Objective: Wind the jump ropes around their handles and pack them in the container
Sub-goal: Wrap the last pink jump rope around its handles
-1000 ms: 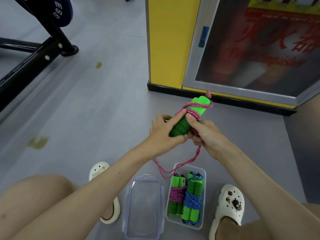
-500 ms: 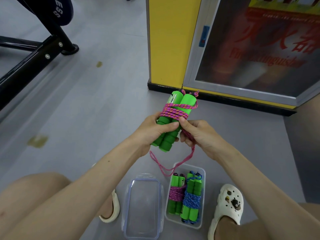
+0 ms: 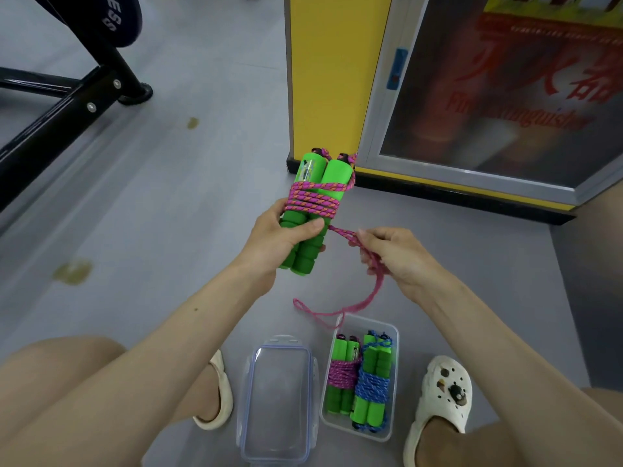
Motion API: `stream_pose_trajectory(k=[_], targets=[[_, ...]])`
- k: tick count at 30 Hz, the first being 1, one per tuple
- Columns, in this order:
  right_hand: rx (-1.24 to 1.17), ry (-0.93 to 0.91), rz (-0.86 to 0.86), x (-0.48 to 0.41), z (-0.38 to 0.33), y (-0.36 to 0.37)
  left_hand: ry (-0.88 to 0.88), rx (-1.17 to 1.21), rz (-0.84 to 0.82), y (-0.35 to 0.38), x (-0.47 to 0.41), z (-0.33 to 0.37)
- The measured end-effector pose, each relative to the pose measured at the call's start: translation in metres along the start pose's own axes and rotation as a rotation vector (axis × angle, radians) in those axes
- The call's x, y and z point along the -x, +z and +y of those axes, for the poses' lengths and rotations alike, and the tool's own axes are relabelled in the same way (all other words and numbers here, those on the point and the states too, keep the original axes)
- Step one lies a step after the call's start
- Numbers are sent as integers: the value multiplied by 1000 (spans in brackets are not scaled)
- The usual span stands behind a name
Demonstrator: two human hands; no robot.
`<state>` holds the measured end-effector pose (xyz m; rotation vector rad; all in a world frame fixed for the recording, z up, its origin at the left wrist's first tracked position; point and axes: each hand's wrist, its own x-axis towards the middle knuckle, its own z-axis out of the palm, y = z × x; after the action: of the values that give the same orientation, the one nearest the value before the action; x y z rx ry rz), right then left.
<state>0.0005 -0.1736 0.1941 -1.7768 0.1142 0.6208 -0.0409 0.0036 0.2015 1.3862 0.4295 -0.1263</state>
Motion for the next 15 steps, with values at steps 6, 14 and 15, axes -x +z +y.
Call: stream_pose_trajectory(k=[6,14,15], targets=[[497,-147,-234,4,-19,-7,72,-85,89,-3,-3,1],[334,-44,12,-1,-7,3,108,-125,258,-18,-9,-1],[233,4,22,-2,-7,3,120,-144,259,-17,-9,-1]])
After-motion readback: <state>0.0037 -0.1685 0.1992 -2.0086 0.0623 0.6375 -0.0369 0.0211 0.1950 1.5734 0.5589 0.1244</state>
